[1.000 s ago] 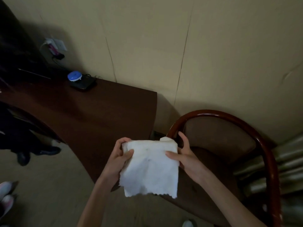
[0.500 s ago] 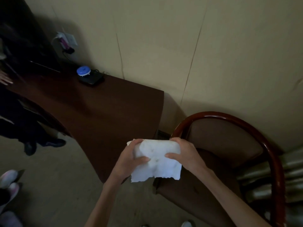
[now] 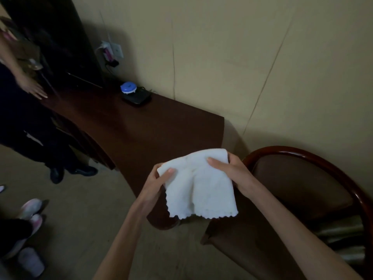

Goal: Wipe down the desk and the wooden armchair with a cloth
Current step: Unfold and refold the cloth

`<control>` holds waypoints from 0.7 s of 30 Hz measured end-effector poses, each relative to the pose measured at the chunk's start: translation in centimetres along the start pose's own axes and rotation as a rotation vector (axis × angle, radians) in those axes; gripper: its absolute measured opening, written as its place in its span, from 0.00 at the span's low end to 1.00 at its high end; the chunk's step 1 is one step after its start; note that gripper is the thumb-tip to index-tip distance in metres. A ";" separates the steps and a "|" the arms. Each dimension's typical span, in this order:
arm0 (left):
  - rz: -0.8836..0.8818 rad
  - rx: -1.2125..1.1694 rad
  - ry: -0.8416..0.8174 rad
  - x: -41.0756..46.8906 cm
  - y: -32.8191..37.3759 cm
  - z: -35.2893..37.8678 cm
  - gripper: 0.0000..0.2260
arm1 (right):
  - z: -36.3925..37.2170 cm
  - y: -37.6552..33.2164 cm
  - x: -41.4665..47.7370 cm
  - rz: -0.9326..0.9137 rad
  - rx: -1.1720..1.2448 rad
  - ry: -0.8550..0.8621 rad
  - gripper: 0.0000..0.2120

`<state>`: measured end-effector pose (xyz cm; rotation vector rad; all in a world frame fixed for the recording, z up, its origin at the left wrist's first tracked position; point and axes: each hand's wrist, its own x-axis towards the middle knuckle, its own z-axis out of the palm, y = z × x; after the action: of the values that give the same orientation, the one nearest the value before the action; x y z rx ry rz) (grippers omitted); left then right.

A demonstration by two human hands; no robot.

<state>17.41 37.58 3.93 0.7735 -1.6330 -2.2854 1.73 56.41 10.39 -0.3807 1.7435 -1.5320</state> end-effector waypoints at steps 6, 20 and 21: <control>-0.173 -0.154 -0.192 -0.3 -2.0 -0.2 0.25 | 0.6 0.3 1.5 0.271 0.285 -0.075 0.26; -0.454 -0.281 -0.056 3.2 -3.1 -0.2 0.33 | -0.7 3.0 5.2 0.444 0.268 -0.242 0.22; -0.434 -0.196 0.005 3.5 -3.0 0.0 0.35 | -1.0 2.8 5.5 0.454 0.252 -0.242 0.22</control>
<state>14.87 36.96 0.17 1.1760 -1.3081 -2.6749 -1.88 54.11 5.82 -0.0331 1.3179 -1.2912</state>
